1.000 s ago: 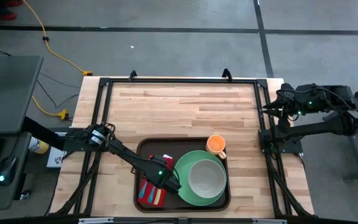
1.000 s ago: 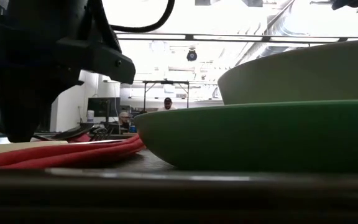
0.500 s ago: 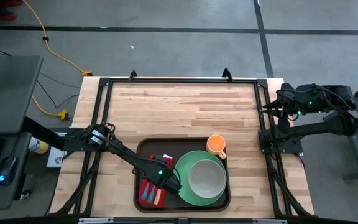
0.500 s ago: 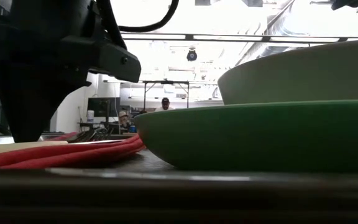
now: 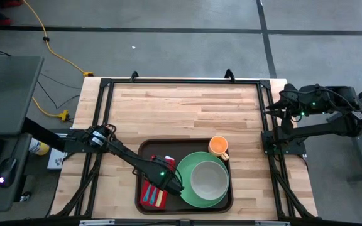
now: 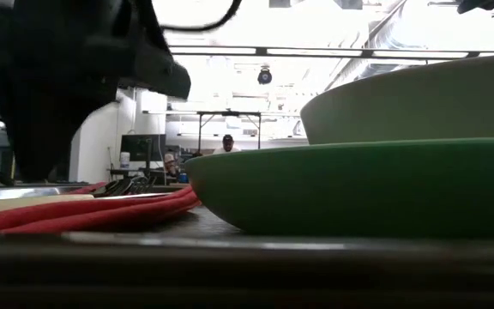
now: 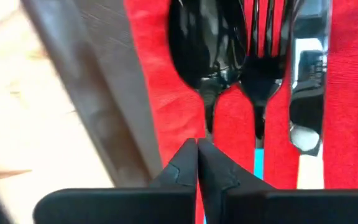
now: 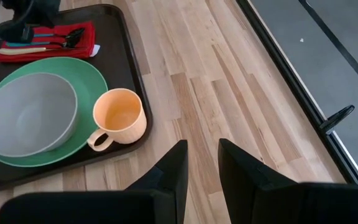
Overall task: Set up tray
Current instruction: Adjust the red napkin on the black serving tray
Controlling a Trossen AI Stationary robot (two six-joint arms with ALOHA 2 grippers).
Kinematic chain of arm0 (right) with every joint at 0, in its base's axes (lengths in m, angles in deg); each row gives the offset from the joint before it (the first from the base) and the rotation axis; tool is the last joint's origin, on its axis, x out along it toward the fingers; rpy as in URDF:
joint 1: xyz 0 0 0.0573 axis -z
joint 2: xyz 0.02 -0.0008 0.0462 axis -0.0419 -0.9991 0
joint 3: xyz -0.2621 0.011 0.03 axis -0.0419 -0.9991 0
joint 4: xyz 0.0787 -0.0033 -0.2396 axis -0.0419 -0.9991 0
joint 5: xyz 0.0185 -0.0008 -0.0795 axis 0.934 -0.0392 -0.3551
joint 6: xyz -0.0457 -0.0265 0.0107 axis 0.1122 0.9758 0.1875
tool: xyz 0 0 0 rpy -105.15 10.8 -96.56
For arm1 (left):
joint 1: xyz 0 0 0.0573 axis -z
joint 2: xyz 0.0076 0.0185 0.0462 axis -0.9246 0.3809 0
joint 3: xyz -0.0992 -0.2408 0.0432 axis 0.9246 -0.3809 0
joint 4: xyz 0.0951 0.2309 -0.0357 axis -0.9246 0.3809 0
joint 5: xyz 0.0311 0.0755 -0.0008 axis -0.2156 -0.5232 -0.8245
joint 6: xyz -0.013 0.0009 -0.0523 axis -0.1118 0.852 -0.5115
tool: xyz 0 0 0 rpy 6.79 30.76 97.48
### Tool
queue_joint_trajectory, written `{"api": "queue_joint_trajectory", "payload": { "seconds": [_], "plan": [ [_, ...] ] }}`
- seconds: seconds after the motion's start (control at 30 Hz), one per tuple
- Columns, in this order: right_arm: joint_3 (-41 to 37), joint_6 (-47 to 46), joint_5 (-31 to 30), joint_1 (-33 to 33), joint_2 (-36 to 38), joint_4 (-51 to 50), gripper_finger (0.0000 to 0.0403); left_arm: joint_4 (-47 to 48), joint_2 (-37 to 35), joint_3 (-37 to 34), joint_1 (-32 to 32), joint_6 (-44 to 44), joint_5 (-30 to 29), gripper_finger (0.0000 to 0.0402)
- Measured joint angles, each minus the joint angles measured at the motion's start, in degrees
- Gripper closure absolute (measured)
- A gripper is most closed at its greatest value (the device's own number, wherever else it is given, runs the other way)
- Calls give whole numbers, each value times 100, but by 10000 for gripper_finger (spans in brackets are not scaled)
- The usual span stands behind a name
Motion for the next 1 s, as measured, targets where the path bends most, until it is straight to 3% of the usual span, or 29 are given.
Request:
{"api": "queue_joint_trajectory", "payload": {
  "seconds": [0.23,0.4,0.47,0.87,1.0],
  "plan": [
    [0,16,-2,2,0,1,336,1100,-15,634,-2,2,-288,343],
    [0,16,-2,1,0,2,336,1509,-15,787,-31,197,-558,374],
    [0,16,-2,1,0,2,336,1499,-15,788,-55,463,-721,390],
    [0,-106,-2,0,0,2,336,966,-31,800,-803,2903,-925,392],
    [0,-273,-1,1,0,2,336,946,-90,803,-1039,3341,-1031,393]
  ]
}}
